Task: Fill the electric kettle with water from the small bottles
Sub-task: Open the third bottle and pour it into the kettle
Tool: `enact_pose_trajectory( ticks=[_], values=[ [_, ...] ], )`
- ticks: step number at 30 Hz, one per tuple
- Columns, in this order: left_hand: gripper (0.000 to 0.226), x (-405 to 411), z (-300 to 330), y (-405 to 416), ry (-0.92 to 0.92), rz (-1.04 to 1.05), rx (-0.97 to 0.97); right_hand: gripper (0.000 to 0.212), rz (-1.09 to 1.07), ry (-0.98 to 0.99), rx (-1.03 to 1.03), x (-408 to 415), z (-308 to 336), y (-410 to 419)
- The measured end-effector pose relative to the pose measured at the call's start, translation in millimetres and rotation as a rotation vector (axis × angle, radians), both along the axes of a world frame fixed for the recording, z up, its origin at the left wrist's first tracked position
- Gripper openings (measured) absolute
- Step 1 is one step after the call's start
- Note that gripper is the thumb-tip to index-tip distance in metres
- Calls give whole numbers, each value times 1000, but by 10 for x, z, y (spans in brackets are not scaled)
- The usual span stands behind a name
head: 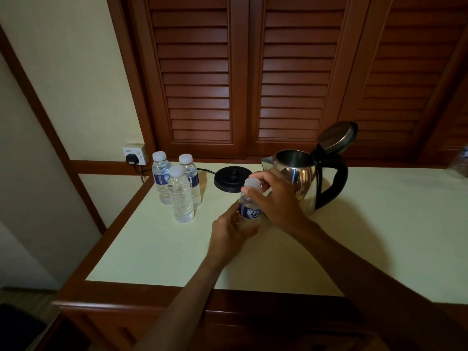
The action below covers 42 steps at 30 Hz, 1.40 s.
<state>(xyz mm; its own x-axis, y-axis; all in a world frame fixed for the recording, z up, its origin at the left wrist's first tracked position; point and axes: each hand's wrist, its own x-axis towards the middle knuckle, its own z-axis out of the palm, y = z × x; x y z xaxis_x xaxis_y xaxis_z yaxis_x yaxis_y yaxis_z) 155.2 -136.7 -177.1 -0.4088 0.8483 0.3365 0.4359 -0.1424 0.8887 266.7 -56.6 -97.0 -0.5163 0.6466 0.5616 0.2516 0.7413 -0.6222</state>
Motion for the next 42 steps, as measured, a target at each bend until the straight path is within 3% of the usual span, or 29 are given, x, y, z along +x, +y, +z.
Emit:
enact_pose_trajectory(
  ticks=[5,8,11,15,18,21,25,29,31,36,42],
  values=[
    [60,16,-1,0,65,4,-55,64,94,-37,-179,163,-151,-27],
    [64,46,-1,22,285,17,-210,54,18,-19,-158,280,-153,-16],
    [49,77,-44,21,562,10,-258,50,-14,-52,-199,554,-109,17],
    [34,350,-51,101,729,-19,-277,44,-95,-42,-143,1131,-154,101],
    [33,828,-9,293,974,-151,-212,46,-202,-27,-137,1686,-142,251],
    [37,1317,-79,648,1096,-358,-99,56,-324,-14,-134,2275,-155,516],
    [30,1965,7,1290,1138,-410,-169,65,-476,-18,-120,3047,-191,938],
    [45,2528,26,1922,887,-342,-250,56,-595,-34,-134,3759,-194,1404],
    [38,2812,64,2234,801,-310,-280,57,-634,-43,-168,4099,-211,1688],
    [40,3332,111,2883,730,-214,-319,66,-658,-24,-258,4754,-262,2426],
    [56,3520,-8,3172,928,-128,-453,70,-713,-19,-410,5193,-387,3208]
  ],
)
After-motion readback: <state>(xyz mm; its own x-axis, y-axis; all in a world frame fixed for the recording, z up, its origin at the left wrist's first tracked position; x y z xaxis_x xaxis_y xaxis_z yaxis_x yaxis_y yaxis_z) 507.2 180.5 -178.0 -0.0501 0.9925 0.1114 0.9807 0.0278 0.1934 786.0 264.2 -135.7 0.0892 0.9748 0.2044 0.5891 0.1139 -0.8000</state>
